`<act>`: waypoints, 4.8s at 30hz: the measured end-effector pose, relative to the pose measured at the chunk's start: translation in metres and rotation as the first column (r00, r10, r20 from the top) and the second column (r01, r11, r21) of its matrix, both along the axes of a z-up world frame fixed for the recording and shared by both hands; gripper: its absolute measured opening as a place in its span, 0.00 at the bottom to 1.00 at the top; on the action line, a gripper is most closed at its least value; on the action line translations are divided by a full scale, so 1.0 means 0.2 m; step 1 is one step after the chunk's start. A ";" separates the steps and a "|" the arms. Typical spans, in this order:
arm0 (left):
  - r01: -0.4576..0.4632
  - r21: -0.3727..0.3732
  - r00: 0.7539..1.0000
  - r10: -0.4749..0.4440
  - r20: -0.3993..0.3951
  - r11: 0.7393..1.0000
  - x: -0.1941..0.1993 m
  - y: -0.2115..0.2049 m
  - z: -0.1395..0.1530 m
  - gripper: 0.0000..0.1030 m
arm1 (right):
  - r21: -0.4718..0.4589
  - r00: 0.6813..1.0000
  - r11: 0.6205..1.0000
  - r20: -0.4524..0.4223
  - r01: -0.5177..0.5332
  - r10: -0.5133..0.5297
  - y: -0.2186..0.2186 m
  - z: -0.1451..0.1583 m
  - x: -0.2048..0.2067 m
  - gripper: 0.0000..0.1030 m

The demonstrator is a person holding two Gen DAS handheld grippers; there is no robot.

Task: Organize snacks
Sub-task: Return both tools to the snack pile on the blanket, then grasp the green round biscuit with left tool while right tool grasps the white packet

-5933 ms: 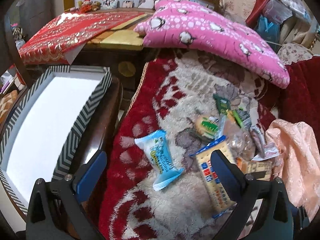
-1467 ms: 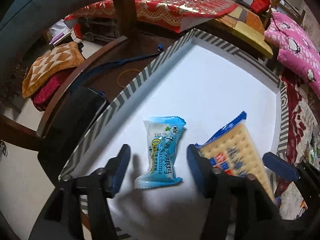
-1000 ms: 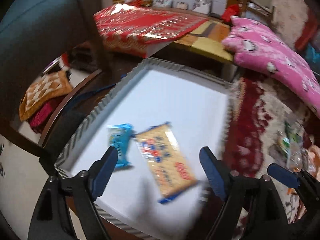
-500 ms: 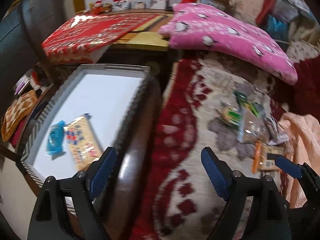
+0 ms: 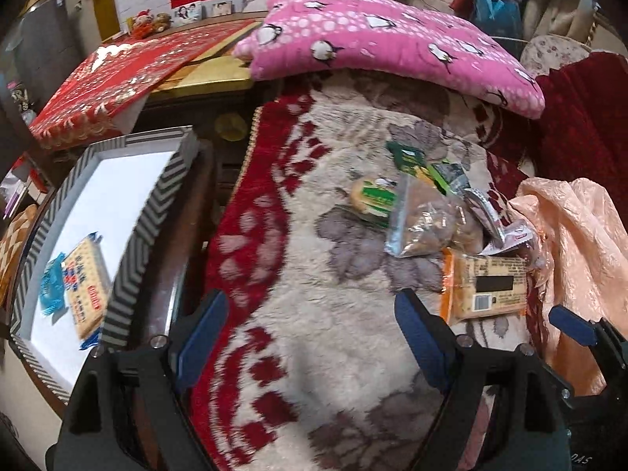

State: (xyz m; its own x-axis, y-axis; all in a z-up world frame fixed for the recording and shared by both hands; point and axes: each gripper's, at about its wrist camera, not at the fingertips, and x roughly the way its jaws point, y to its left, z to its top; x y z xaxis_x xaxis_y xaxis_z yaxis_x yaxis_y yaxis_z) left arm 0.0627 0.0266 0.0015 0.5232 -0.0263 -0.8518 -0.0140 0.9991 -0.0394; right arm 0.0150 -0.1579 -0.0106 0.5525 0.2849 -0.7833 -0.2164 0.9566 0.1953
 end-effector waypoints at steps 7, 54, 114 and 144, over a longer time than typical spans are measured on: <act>0.015 -0.010 1.000 -0.015 -0.022 1.000 0.08 -0.05 -0.03 0.84 | 0.014 1.000 1.000 0.004 0.024 -0.025 -0.07 -0.01 0.01 0.85; -0.040 -0.007 0.994 0.039 -0.106 0.999 0.32 0.06 -0.10 0.84 | -0.209 0.956 0.933 -0.081 -0.294 0.284 -0.03 -0.12 0.65 0.89; 0.068 -0.143 0.991 -0.083 -0.102 0.987 0.64 -0.08 -0.14 0.89 | 0.057 0.961 0.976 -0.171 -0.211 0.218 -0.19 -0.17 0.72 0.53; 0.227 -0.005 0.967 -0.226 -0.114 0.974 0.62 -0.14 -0.24 0.46 | 0.100 0.986 0.985 -0.082 -0.139 0.147 -0.21 -0.01 0.61 0.53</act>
State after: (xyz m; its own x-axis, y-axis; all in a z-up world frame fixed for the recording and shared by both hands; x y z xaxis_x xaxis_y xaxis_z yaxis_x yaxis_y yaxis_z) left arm 0.1868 -0.0007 -0.0474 0.4044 -0.1256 -0.9059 0.2090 0.9770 -0.0421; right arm 0.1374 -0.1989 -0.0135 0.4303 0.4302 -0.7936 -0.3272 0.8937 0.3071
